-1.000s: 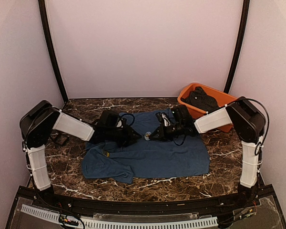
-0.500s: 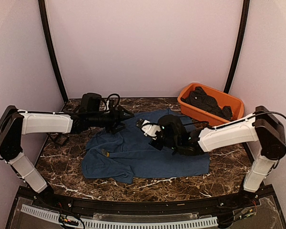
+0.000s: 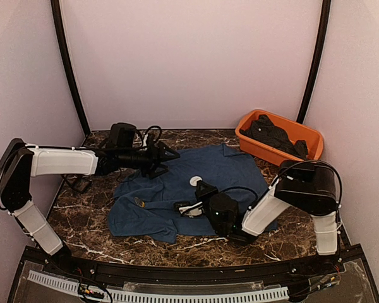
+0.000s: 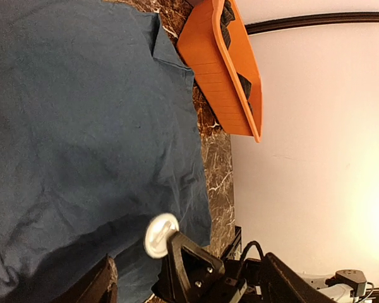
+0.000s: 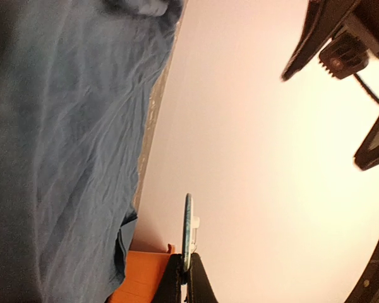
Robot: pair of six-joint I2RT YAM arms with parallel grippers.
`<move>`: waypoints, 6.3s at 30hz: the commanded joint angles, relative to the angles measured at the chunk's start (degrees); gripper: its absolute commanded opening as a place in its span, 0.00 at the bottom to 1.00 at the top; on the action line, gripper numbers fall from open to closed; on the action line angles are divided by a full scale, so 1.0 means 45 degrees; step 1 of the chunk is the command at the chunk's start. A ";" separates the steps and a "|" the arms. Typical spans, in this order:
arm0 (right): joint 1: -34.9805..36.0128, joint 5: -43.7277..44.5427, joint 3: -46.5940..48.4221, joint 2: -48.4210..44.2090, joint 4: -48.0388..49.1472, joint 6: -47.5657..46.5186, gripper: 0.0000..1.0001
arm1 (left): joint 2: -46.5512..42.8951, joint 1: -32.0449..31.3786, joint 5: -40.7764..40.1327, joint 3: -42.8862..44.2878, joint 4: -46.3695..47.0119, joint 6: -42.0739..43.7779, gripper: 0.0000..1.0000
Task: Pin the brooch onto the clothing
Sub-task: Pass from the right arm to the left, then pass from the left arm to the right
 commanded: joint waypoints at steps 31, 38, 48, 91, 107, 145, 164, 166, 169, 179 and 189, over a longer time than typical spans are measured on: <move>0.0863 -0.0261 0.0613 -0.0892 0.6422 -0.2023 0.00 | 0.2001 0.0572 0.2821 -0.0152 0.3779 -0.0037 0.34; 0.0866 -0.0303 0.0588 -0.0887 0.6422 -0.1944 0.00 | 0.1826 0.0624 0.3563 -0.0495 0.5427 -0.0555 0.36; 0.0856 -0.0339 0.0540 -0.0984 0.6422 -0.1869 0.00 | 0.2024 0.0617 0.4376 -0.0476 0.5421 -0.0413 0.36; 0.0849 -0.0300 0.0662 -0.0928 0.6422 -0.1825 0.00 | 0.2987 0.0112 0.5800 -0.0461 0.6250 -0.0718 0.02; 0.0666 0.0686 0.0697 -0.2678 0.5368 0.1633 0.99 | 0.2716 0.0398 0.4717 -0.1019 1.0931 -0.2182 0.01; -0.6047 -2.2145 0.1862 -0.4186 -0.1134 3.5000 0.65 | 0.0229 -0.0869 -0.2225 -0.4980 1.7792 0.1619 0.01; -0.6037 -2.1456 0.2531 -0.3017 -0.1716 3.3630 0.56 | -0.0217 -0.1825 -0.2705 -0.4705 1.7795 0.2017 0.01; -0.6031 -2.1450 0.2508 -0.2975 -0.1662 3.3668 0.56 | -0.0249 -0.1842 -0.2616 -0.4571 1.7781 0.2051 0.01; -0.5956 -2.1535 0.2582 -0.2909 -0.1548 3.3718 0.55 | -0.0186 -0.1832 -0.2503 -0.4387 1.7739 0.2053 0.01; -0.5464 -2.1721 0.2822 -0.2543 -0.1293 3.3872 0.44 | 0.0070 -0.1844 -0.2389 -0.4215 1.7801 0.2003 0.01; -0.5418 -2.1725 0.3216 -0.2445 -0.1412 3.3973 0.33 | 0.0086 -0.1833 -0.2283 -0.4290 1.7796 0.1900 0.01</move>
